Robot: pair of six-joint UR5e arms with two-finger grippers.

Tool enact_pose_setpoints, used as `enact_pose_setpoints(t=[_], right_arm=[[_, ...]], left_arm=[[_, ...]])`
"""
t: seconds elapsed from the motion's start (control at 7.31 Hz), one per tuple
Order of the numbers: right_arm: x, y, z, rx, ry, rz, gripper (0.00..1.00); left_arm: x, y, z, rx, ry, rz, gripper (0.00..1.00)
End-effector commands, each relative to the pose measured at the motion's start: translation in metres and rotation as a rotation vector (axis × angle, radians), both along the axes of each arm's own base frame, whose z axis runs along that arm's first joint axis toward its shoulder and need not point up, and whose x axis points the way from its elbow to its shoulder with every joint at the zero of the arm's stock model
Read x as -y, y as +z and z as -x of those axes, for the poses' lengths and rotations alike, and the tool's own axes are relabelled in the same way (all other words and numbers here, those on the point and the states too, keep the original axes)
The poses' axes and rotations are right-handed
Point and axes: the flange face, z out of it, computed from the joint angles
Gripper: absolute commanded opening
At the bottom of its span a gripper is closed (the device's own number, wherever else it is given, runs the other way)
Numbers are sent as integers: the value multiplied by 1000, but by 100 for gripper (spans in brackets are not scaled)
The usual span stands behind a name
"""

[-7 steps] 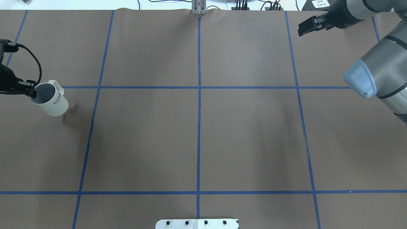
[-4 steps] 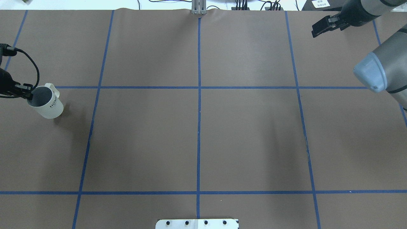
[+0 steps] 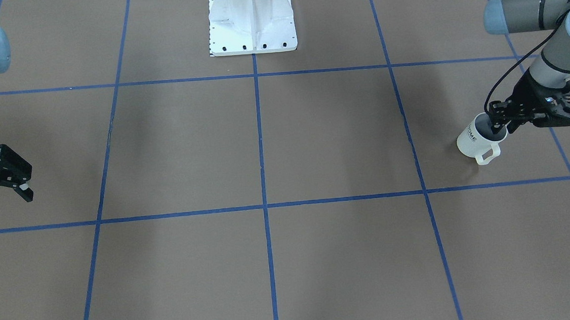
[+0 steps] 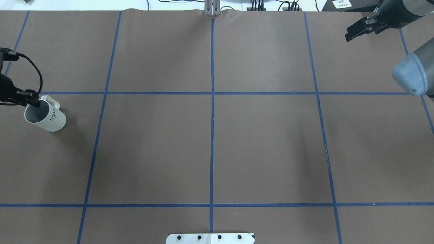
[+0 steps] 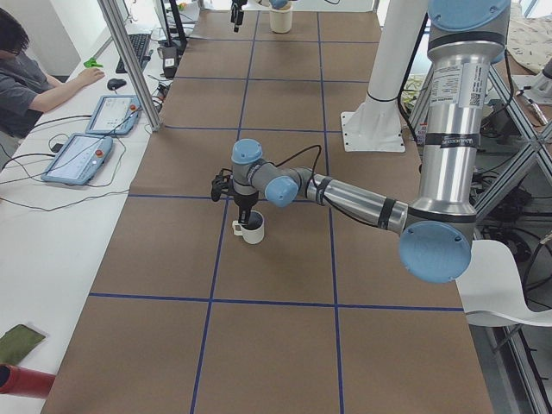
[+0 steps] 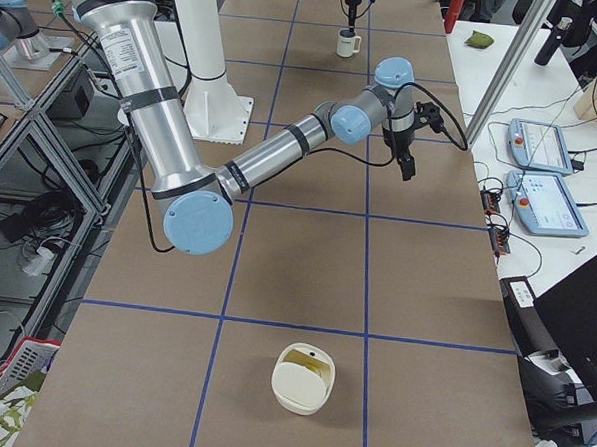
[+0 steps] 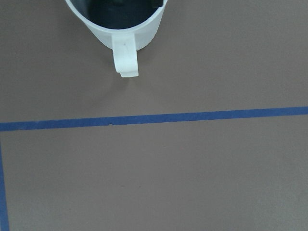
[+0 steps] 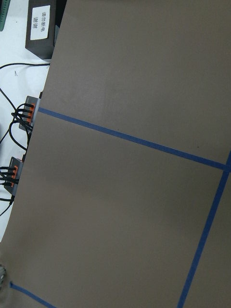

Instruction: Left arm hands cup to right arm to dump lemon

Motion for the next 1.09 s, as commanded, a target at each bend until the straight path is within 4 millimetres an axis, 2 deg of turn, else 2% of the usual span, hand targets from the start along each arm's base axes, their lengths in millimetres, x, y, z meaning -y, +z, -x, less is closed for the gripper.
enact_pose_setpoints(t=[0.0, 0.14, 0.41, 0.55, 0.68, 0.82, 0.96], right_arm=[[-1, 27, -30, -41, -28, -14, 100], [-3, 46, -52, -52, -42, 6, 100], [-21, 112, -126, -44, -77, 35, 100], [-29, 133, -152, 3, -69, 105, 100], [-55, 167, -174, 0, -65, 140, 100], [-85, 219, -181, -36, -109, 182, 100], [-114, 257, -188, -99, -96, 246, 100]], left_arm=[[6, -4, 17, 6, 70, -87, 100], [14, 0, 54, 6, 93, -100, 100], [24, 16, 142, 47, 176, -156, 100], [24, 26, 184, 75, 182, -155, 100], [20, 36, 221, 96, 200, -173, 100], [13, 47, 251, 106, 203, -155, 100], [-6, 63, 267, 120, 201, -150, 100]])
